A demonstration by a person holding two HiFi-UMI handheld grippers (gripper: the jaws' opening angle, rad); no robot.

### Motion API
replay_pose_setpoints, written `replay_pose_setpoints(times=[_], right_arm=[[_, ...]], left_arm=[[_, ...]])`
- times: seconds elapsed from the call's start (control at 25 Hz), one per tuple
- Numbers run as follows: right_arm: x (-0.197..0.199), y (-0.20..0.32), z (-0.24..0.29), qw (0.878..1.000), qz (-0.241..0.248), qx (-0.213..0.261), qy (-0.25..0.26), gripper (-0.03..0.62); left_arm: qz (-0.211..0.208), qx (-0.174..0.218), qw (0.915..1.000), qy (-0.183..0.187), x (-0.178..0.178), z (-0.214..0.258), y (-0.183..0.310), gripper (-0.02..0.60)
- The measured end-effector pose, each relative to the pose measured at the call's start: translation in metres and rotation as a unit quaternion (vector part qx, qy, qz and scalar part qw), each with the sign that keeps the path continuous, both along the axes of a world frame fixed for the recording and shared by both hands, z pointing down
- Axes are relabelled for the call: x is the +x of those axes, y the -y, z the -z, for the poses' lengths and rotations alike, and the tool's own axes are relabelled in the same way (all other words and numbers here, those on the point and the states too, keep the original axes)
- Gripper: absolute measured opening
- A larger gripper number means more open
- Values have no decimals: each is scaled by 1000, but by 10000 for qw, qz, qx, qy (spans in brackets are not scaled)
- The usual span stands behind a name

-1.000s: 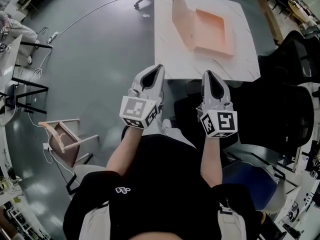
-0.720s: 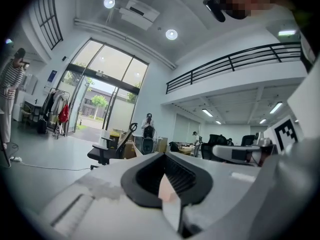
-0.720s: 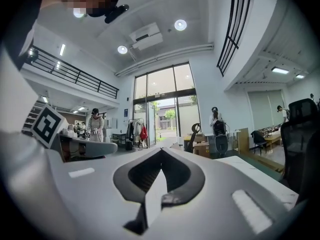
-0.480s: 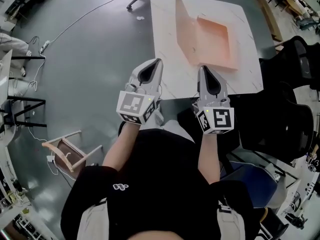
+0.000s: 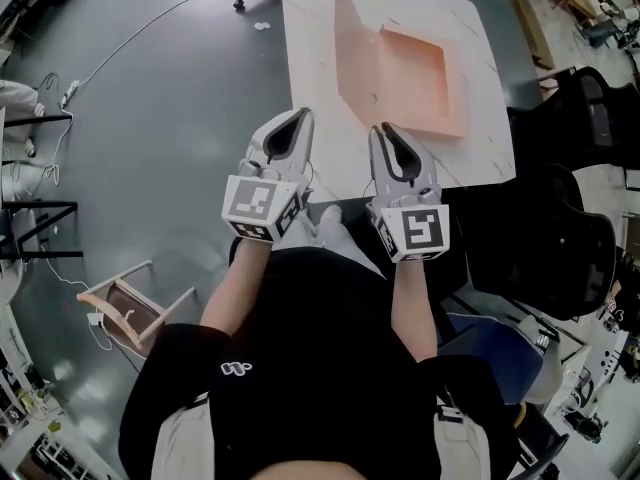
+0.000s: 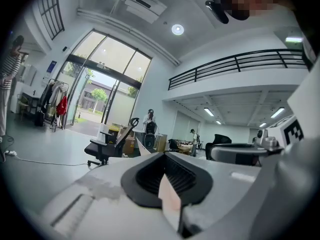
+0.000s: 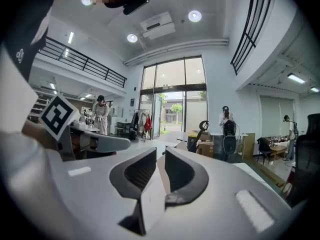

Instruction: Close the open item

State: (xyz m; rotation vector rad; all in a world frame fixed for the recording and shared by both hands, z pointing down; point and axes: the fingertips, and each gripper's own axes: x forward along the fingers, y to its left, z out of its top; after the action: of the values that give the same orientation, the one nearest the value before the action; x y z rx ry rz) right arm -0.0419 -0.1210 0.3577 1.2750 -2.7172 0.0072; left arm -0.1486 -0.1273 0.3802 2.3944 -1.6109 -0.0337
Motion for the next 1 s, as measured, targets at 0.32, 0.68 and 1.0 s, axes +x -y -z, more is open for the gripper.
replay_pose_setpoints(times=[0.32, 0.68, 1.0], right_arm=[[-31, 24, -23, 9966, 595, -241, -509, 72], [-56, 47, -63, 9916, 762, -490, -919, 108], [-70, 64, -81, 9884, 671, -557, -1241, 114]], left_arm=[[269, -185, 9995, 23, -5, -13, 12, 2], [482, -344, 9982, 103, -21, -27, 21, 2], [525, -511, 9972, 162, -31, -36, 28, 2]])
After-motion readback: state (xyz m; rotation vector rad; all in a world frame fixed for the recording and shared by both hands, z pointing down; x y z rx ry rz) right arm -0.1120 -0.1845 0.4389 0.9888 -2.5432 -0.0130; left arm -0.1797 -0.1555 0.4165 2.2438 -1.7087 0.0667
